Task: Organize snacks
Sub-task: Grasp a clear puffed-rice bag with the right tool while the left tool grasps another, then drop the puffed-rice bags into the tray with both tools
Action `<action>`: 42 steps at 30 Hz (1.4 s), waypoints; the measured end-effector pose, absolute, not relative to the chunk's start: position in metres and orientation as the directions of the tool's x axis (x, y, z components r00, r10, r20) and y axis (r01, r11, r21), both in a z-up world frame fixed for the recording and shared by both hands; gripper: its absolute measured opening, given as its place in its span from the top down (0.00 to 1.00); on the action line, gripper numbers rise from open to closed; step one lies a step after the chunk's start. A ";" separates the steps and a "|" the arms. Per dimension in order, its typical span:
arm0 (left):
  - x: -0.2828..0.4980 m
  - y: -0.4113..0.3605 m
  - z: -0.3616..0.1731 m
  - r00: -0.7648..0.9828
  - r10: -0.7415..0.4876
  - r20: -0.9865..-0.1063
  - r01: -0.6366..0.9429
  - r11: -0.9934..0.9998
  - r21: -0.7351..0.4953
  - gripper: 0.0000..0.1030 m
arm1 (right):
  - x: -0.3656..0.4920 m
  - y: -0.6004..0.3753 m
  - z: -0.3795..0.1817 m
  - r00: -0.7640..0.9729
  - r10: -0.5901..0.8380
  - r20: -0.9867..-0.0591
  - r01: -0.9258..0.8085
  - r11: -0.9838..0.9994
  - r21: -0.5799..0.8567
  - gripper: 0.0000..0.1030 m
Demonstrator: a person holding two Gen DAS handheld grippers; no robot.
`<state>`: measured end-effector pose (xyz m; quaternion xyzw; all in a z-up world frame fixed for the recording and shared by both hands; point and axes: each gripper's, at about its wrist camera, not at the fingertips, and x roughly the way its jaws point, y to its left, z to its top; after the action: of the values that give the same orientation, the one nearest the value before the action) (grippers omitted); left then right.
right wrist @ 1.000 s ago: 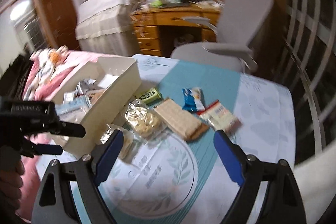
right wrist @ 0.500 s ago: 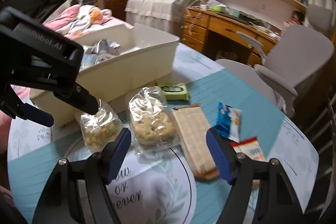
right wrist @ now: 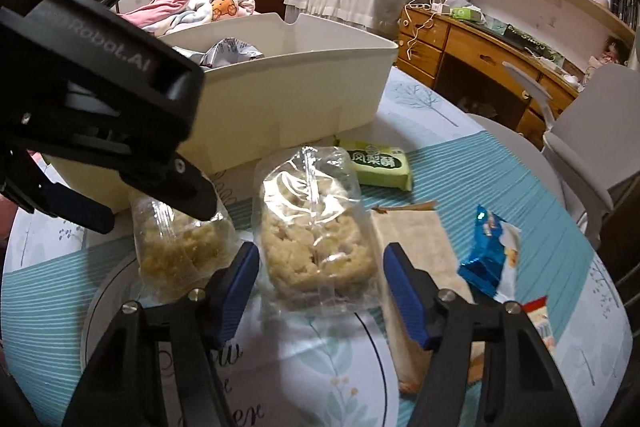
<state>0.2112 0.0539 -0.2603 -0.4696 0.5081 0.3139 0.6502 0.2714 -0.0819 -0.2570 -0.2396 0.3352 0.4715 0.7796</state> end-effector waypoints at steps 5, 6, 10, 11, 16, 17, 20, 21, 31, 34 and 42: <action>0.217 0.057 -0.267 0.273 -0.068 -0.959 -0.890 0.361 -0.279 0.22 | 0.275 -0.079 -0.263 0.312 0.573 -0.757 -0.894 0.447 -0.030 0.41; 0.217 0.057 -0.267 0.271 -0.064 -0.960 -0.890 0.362 -0.275 0.24 | 0.275 -0.080 -0.264 0.312 0.571 -0.759 -0.893 0.449 -0.030 0.42; 0.222 0.057 -0.270 0.265 -0.077 -0.961 -0.888 0.369 -0.275 0.37 | 0.274 -0.080 -0.264 0.313 0.560 -0.768 -0.887 0.461 -0.025 0.43; 0.223 0.057 -0.270 0.267 -0.077 -0.961 -0.886 0.373 -0.276 0.39 | 0.273 -0.080 -0.263 0.313 0.556 -0.770 -0.884 0.467 -0.022 0.43; 0.228 0.055 -0.270 0.281 -0.084 -0.956 -0.872 0.393 -0.291 0.46 | 0.271 -0.082 -0.262 0.309 0.538 -0.784 -0.871 0.492 -0.006 0.43; 0.230 0.055 -0.270 0.279 -0.088 -0.956 -0.869 0.402 -0.290 0.47 | 0.271 -0.082 -0.262 0.309 0.533 -0.788 -0.868 0.497 -0.004 0.43; 0.230 0.056 -0.268 0.261 -0.106 -0.959 -0.860 0.425 -0.281 0.51 | 0.268 -0.087 -0.259 0.303 0.510 -0.805 -0.857 0.515 0.004 0.44; 0.230 0.056 -0.267 0.260 -0.114 -0.959 -0.858 0.429 -0.284 0.52 | 0.266 -0.089 -0.258 0.304 0.501 -0.810 -0.854 0.520 0.002 0.44; 0.217 0.042 -0.265 0.124 -0.224 -0.967 -0.833 0.506 -0.224 0.53 | 0.248 -0.131 -0.247 0.285 0.423 -0.860 -0.767 0.638 0.060 0.44; 0.213 0.034 -0.261 0.095 -0.266 -0.959 -0.799 0.555 -0.233 0.53 | 0.243 -0.147 -0.243 0.270 0.408 -0.872 -0.697 0.708 0.116 0.44; 0.203 0.020 -0.230 0.056 -0.315 -0.948 -0.698 0.667 -0.263 0.53 | 0.227 -0.168 -0.217 0.300 0.383 -0.874 -0.549 0.818 0.171 0.44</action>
<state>0.2029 0.0205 -0.2297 -0.3780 0.6695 0.1542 0.6205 0.2268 -0.1683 -0.2169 -0.0805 0.5154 0.2908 0.8021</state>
